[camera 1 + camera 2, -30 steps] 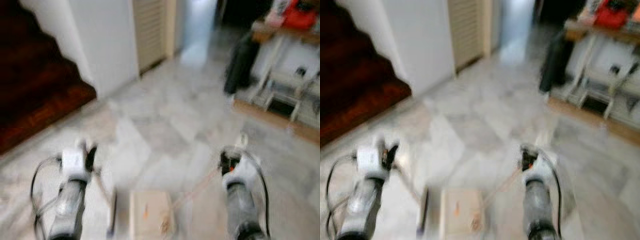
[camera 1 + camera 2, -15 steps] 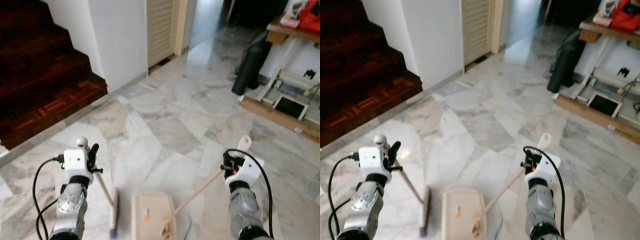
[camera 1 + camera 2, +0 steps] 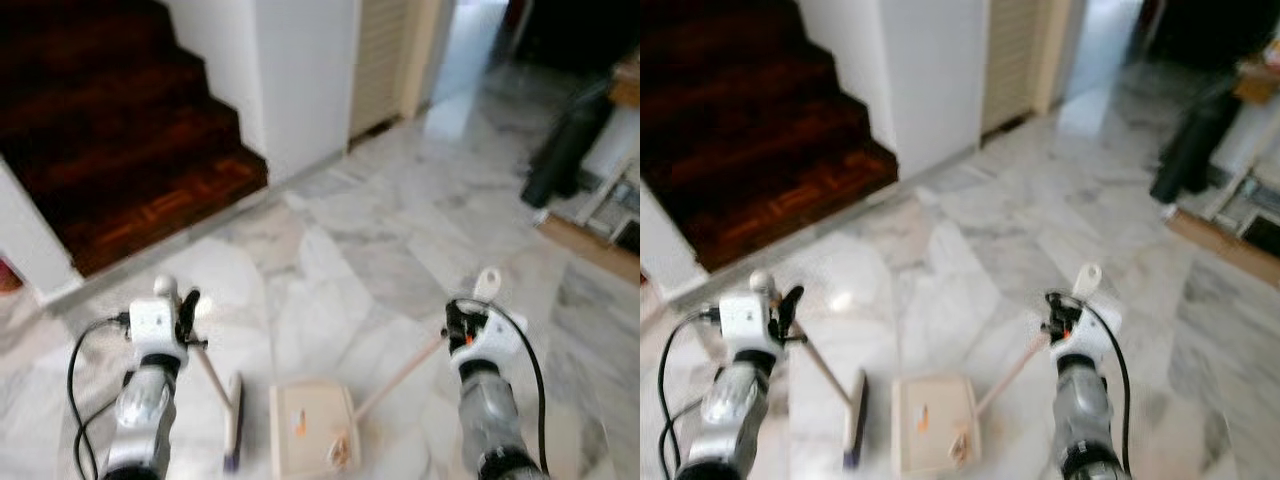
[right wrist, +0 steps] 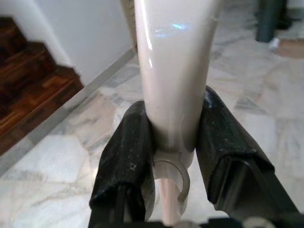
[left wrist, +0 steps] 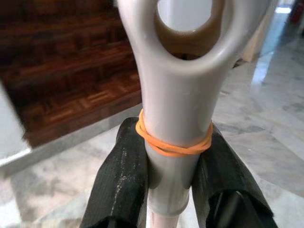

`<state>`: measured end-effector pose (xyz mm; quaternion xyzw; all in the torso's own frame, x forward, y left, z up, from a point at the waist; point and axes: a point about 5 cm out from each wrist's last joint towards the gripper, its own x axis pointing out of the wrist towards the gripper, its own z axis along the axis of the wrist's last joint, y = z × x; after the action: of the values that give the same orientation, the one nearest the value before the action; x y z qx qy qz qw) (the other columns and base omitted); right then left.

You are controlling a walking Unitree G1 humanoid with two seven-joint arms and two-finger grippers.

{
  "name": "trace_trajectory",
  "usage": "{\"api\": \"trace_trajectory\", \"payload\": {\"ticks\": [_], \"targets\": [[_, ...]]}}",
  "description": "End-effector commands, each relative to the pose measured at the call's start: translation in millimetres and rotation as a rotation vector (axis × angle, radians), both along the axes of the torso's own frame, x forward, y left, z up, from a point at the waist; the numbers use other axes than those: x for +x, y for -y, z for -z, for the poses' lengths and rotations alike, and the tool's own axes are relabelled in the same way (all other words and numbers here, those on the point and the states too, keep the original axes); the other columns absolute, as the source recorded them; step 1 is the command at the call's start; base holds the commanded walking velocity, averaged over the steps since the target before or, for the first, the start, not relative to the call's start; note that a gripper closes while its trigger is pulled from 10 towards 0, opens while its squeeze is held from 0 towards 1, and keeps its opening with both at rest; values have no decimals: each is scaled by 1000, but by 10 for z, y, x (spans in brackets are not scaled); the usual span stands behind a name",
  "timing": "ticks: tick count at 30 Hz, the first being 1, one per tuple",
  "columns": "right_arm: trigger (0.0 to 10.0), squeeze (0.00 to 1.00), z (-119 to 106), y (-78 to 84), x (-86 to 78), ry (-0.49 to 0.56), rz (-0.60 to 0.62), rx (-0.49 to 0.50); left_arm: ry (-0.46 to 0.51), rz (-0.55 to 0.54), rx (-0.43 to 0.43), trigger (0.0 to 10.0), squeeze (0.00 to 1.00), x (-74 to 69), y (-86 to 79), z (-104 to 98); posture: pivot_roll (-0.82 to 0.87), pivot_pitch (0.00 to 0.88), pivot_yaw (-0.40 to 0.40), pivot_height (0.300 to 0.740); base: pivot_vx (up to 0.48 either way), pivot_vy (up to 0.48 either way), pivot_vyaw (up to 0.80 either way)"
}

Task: Sweep floor

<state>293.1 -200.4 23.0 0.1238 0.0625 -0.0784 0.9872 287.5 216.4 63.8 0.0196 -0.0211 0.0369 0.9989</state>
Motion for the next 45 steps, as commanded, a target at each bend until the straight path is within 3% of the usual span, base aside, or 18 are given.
{"api": "trace_trajectory", "payload": {"ticks": [1,16,26,45], "targets": [[10000,0,-98,-76,82,51,-21,6,17,-21,16,10000,0,-6,-85,-41,-2,0,-25,740,0,296,587],[10000,0,-85,-106,69,54,-37,11,11,-9,21,10000,0,-9,-78,-30,-3,0,-19,740,0,308,59],[10000,0,-80,-141,64,58,-52,17,11,1,26,10000,0,-11,-70,-31,0,0,-17,740,0,321,667],[10000,0,-74,-167,73,49,-56,30,11,-12,28,10000,0,-3,-102,-53,7,0,-18,740,0,324,0]]}}
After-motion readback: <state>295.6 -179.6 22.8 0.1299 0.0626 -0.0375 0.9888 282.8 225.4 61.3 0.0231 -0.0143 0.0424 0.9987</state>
